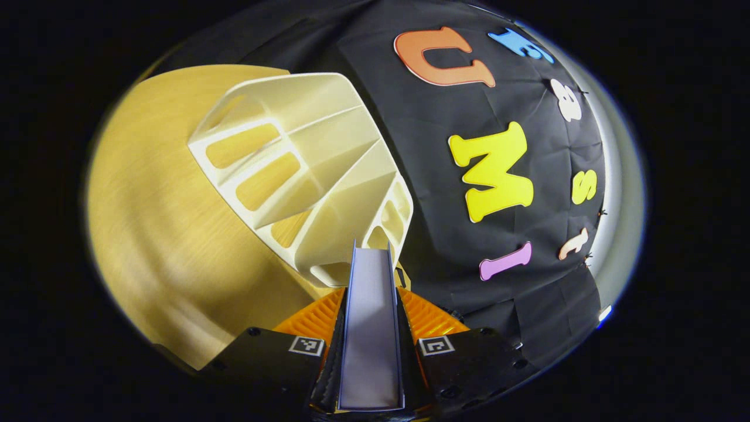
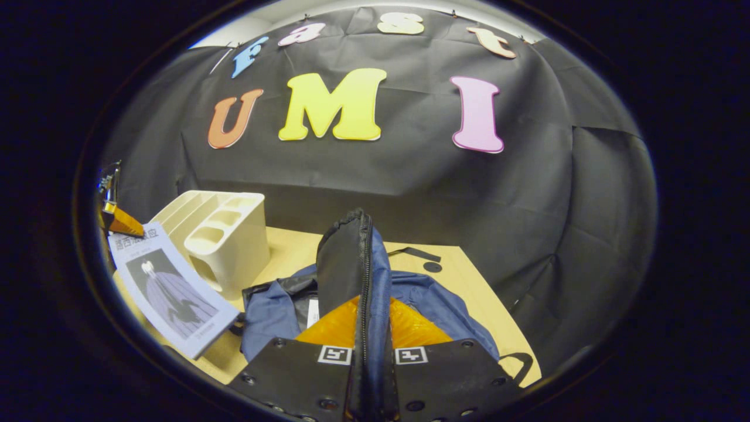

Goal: Open the schoolbag, grab two books from the bookshelf and put them into the schoolbag.

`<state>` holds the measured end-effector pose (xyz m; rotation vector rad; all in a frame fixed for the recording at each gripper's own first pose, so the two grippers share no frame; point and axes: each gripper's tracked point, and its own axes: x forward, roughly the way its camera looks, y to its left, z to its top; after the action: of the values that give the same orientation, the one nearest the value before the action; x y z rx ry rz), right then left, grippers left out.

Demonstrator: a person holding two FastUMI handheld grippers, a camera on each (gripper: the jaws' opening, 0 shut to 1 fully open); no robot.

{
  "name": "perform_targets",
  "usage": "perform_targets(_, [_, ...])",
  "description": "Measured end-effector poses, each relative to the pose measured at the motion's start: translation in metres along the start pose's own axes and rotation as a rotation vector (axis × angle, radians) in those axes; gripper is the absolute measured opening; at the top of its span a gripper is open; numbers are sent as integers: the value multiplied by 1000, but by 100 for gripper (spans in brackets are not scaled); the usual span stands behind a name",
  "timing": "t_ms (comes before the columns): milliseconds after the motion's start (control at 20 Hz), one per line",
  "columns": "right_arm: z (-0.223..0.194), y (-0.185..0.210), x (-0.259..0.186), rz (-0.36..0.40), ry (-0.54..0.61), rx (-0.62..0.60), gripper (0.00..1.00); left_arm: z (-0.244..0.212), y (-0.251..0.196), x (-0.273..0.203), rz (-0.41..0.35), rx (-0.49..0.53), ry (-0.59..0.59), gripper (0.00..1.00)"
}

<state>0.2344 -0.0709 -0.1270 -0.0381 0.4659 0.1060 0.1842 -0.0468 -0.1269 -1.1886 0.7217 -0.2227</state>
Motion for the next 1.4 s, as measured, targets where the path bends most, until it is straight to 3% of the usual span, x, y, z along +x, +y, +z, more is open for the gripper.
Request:
perform_targets(300, [19, 3, -5, -1, -35, -30, 12, -53, -25, 55, -21, -22, 49, 45])
perform_targets(450, [30, 3, -10, -1, -64, -44, 12, -58, -50, 72, -26, -7, -1, 45])
perform_targets(600, [34, -2, -11, 2, -72, -41, 12, -55, -73, 86, -86, -18, -73, 45])
perform_targets(700, [34, -7, -11, -3, -74, -36, 12, -58, -65, 101, -91, -6, -101, 44])
perform_targets(900, [33, -9, -12, 12, -77, -9, 12, -70, -44, 118, -11, 75, -126, 45])
perform_targets(1200, [47, -5, -21, 38, -126, 10, 12, -102, -22, 127, 103, 389, -202, 45])
perform_targets(1400, [50, -3, -28, 54, -155, 16, 12, -114, -17, 136, 107, 401, -167, 45])
